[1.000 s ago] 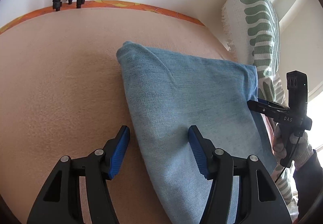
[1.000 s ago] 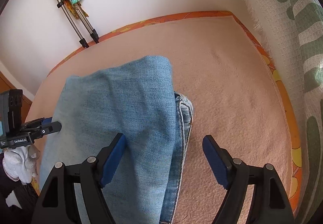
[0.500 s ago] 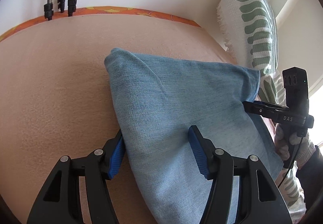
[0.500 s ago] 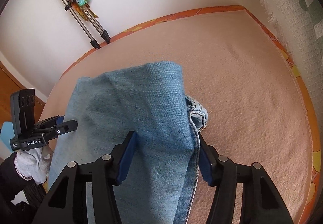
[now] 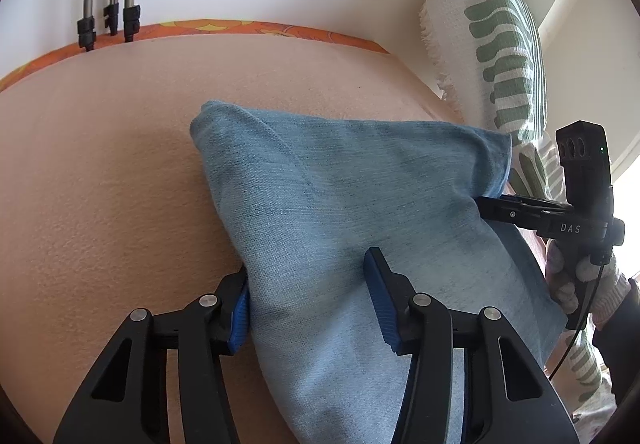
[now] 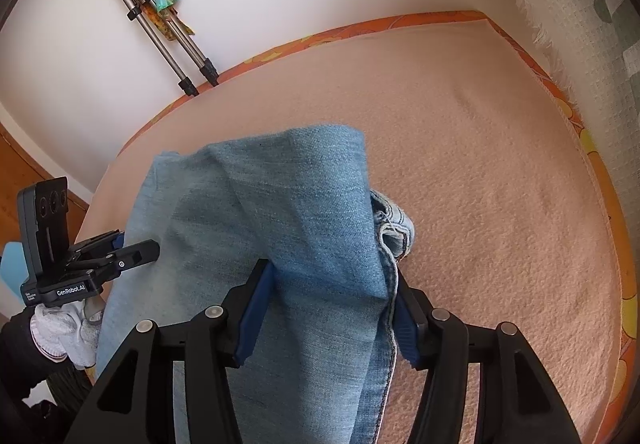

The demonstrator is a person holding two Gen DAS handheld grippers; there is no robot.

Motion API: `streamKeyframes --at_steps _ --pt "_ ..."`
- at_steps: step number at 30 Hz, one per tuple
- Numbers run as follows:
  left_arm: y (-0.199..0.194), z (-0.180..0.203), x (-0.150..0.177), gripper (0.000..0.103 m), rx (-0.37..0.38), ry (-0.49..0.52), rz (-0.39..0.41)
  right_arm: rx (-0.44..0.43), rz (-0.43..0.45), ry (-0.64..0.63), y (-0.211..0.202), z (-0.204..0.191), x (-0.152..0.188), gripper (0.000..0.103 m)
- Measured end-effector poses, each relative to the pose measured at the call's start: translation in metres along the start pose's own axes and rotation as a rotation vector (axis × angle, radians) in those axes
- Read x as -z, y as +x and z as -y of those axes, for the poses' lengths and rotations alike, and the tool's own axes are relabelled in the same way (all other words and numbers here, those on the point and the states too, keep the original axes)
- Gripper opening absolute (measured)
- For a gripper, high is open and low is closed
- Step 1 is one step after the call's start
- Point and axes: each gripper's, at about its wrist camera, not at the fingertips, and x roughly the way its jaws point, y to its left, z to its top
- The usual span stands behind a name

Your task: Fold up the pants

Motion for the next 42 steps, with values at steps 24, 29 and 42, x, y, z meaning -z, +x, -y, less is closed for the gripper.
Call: streamKeyframes --at_steps 24,29,42 --pt "-0.011 -0.002 0.0 0.013 0.031 -0.066 0.061 0.045 0.038 -0.026 -0.004 -0.018 0.009 0.022" --pt "-0.032 0.012 -0.001 0.011 0.025 -0.012 0.103 0.099 0.085 -0.041 -0.02 -0.031 0.015 0.017" --pt "-0.108 0.052 -0.006 0.009 0.102 0.087 0.225 0.128 0.273 -0.109 -0.115 -0.087 0.026 0.012"
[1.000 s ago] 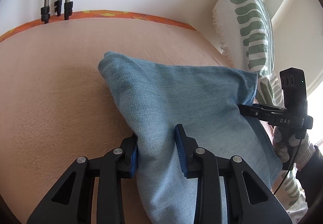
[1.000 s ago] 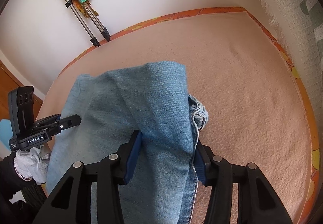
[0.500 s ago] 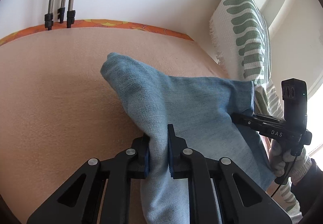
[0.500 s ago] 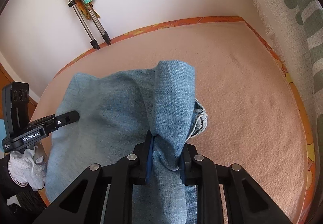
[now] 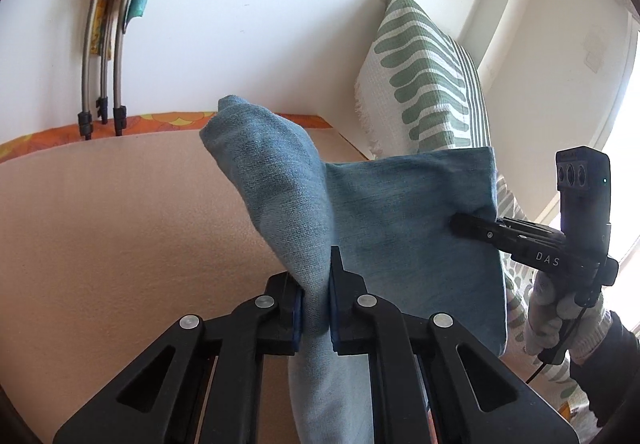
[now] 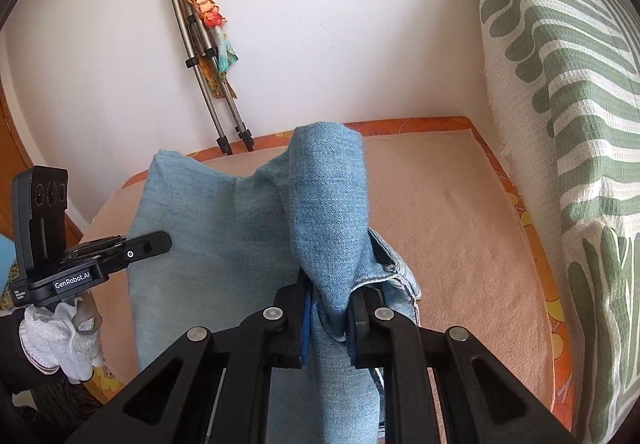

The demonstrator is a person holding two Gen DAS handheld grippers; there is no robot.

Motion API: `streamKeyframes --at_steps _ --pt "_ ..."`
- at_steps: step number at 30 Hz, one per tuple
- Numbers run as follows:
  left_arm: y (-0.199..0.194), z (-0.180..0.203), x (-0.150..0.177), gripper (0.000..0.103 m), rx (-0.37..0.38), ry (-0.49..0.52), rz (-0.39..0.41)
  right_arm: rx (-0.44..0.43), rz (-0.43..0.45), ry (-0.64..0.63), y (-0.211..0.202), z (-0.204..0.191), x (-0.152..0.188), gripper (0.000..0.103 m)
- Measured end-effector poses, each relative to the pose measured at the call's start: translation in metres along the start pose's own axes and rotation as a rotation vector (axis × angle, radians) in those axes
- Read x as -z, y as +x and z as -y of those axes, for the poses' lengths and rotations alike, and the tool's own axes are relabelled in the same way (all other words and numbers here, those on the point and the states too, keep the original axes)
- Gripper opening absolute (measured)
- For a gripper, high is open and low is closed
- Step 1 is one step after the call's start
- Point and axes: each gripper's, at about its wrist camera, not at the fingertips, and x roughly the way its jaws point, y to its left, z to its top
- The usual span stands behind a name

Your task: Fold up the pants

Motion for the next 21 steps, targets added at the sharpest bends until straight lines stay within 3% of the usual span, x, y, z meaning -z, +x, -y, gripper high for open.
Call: streamKeyframes --at_steps 3,8,10,12,16,17,18,21 --pt "-0.006 0.01 -0.002 0.009 -0.01 0.043 0.022 0.021 0.009 -0.049 -0.009 -0.011 -0.003 0.012" --pt "0.014 -0.012 0.003 0.009 -0.02 -0.051 -0.035 0.023 -0.087 0.023 0.029 0.014 -0.001 0.014" --pt "0.024 -0.023 0.004 0.009 -0.03 -0.079 -0.061 -0.011 -0.15 0.054 0.053 0.026 0.002 0.021" --pt "0.032 -0.031 0.006 0.009 -0.052 -0.088 -0.08 0.031 -0.192 0.034 0.075 0.034 0.005 0.047" --pt "0.046 -0.046 0.012 0.009 -0.068 -0.116 -0.112 0.027 -0.271 0.004 0.112 0.051 0.011 0.057" --pt "0.049 -0.051 0.013 0.009 -0.07 -0.127 -0.12 0.018 -0.277 0.003 0.119 0.055 0.012 0.064" --pt "0.052 -0.054 0.015 0.009 -0.074 -0.136 -0.128 0.002 -0.278 0.013 0.124 0.059 0.012 0.07" --pt "0.06 -0.062 0.022 0.009 -0.087 -0.152 -0.147 -0.101 -0.289 0.073 0.137 0.071 0.014 0.073"
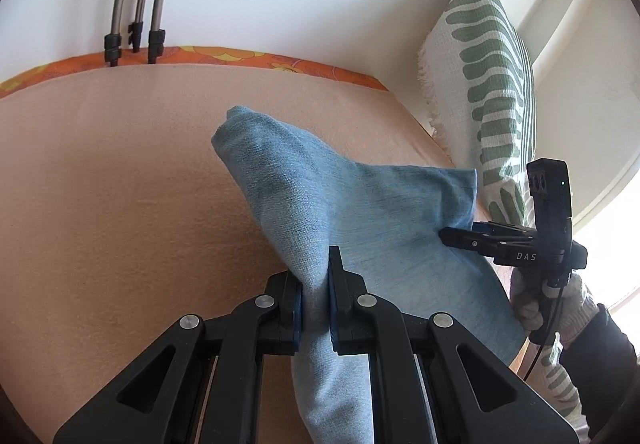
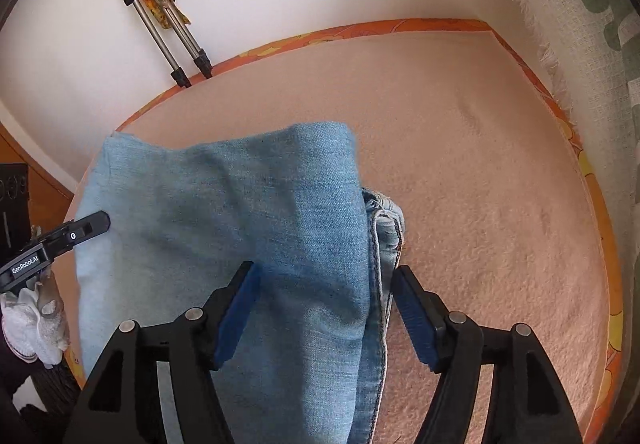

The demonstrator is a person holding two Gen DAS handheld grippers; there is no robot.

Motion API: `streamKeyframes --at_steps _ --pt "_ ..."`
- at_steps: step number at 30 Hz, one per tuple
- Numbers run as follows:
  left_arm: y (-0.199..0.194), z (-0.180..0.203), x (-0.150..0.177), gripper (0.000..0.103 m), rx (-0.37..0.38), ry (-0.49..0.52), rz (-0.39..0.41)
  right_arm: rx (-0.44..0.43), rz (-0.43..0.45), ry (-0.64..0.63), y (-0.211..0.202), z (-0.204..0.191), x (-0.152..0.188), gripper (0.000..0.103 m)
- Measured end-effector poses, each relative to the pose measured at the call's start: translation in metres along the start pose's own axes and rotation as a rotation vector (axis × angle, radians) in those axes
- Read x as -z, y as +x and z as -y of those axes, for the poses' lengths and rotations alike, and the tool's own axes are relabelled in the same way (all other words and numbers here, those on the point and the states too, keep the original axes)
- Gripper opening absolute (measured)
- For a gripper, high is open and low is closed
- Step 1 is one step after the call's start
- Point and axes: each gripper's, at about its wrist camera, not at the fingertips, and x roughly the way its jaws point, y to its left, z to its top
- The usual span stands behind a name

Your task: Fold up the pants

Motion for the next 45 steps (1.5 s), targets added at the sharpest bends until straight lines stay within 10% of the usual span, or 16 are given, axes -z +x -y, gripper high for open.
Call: streamKeyframes --at_steps 2,5,9,30,45 --pt "0.005 -0.003 0.003 0.009 -0.004 -0.005 -0.008 -0.039 0.037 0.005 0.002 0.002 0.003 0.073" --pt "0.01 -0.004 0.005 0.009 -0.009 -0.017 -0.015 -0.14 0.037 0.036 0.004 0.0 0.007 0.036" --pt "-0.004 0.005 0.007 0.008 0.006 0.006 0.018 -0.057 0.092 -0.015 -0.011 -0.021 0.016 0.018" --pt "-0.134 0.075 -0.021 0.008 0.192 0.177 0.265 0.093 0.492 -0.131 -0.214 -0.121 0.028 0.01" --pt "-0.076 0.062 -0.119 0.008 0.097 0.232 0.31 0.117 0.525 -0.149 -0.179 -0.095 -0.089 0.01"
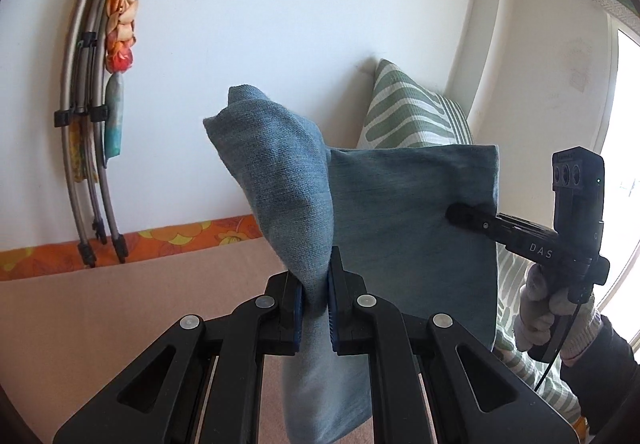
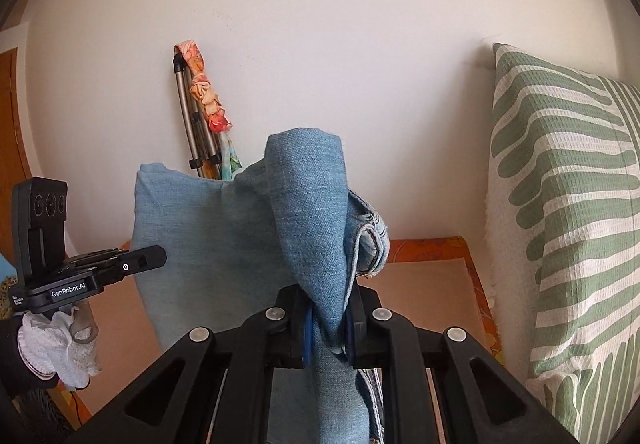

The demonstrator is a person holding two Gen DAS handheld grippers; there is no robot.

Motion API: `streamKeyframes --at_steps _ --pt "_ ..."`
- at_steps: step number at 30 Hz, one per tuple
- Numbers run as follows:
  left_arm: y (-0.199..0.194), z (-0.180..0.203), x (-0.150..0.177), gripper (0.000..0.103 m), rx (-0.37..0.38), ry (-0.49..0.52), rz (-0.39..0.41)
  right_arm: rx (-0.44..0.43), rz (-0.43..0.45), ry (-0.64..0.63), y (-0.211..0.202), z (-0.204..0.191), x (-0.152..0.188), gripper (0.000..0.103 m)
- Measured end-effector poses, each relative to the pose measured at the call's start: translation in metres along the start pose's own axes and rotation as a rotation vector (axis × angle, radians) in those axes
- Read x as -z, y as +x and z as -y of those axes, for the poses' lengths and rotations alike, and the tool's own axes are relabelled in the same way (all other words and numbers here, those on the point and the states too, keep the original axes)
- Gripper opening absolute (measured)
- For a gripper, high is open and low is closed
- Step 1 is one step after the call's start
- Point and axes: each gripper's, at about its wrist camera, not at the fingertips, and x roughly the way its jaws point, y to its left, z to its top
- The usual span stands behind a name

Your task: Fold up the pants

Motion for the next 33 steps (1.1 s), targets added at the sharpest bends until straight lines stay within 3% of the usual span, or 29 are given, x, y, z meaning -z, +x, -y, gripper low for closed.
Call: streamKeyframes --at_steps 13,19,20,23,33 --pt "0.123 -0.069 -0.007 0.008 -0.07 -0.04 -0.072 0.001 -0.102 0.035 0.165 0.066 -0.008 0.01" --pt "0.164 -0.103 0.0 0.008 -0.121 -0.089 -0.117 0.06 -0.191 0.034 0.234 0.082 0.0 0.011" --pt "0.171 -0.107 0.001 0.009 -0.137 -0.084 -0.133 0.077 -0.206 0.027 0.241 0.083 0.001 0.016" --pt "0.18 -0.116 0.004 0.015 -0.194 -0.092 -0.161 0.176 -0.209 0.025 0.249 0.088 -0.001 0.039" --pt "0.162 -0.114 0.0 0.016 -0.205 -0.075 -0.143 0.191 -0.199 0.019 0.227 0.084 0.0 0.039"
